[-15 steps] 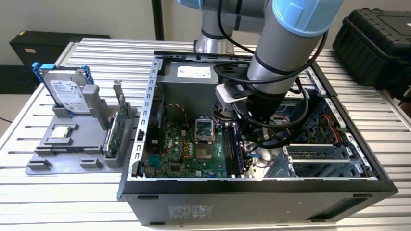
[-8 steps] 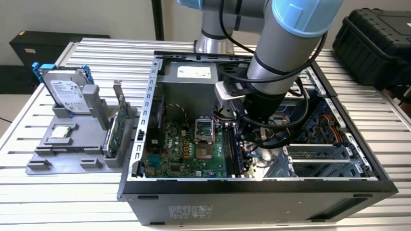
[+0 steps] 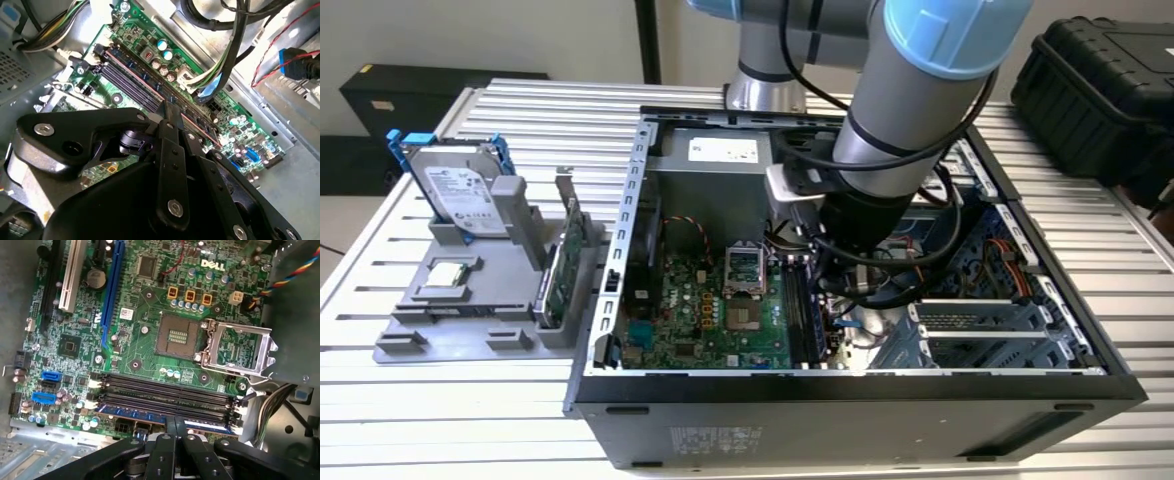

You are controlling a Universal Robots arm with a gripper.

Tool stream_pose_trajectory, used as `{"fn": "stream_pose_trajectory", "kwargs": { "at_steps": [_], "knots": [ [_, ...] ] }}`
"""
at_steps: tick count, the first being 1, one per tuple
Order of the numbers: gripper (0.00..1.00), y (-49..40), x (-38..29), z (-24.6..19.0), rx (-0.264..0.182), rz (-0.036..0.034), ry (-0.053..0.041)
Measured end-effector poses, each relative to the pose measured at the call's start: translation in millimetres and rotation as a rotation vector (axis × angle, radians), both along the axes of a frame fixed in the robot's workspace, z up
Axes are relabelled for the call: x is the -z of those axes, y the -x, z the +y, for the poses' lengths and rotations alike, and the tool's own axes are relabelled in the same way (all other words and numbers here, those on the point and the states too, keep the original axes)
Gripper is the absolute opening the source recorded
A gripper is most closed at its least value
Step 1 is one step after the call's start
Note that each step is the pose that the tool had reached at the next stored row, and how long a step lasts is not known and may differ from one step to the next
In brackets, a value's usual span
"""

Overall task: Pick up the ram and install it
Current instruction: 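Press down the ram until it locks into place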

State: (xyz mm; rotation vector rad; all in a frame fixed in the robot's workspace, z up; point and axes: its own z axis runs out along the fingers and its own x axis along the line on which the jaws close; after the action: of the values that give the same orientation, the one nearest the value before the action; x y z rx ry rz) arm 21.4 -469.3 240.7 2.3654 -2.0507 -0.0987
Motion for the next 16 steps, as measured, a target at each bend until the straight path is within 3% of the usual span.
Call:
{"fn": "stream_pose_trajectory", "kwargs": {
  "at_steps": [10,16],
  "knots": [
    [0.0,0.4,2.1,0.0,0.116,0.0,0.0001],
    [0.0,0.4,2.4,0.0,0.134,0.0,-0.0001]
  ]
}}
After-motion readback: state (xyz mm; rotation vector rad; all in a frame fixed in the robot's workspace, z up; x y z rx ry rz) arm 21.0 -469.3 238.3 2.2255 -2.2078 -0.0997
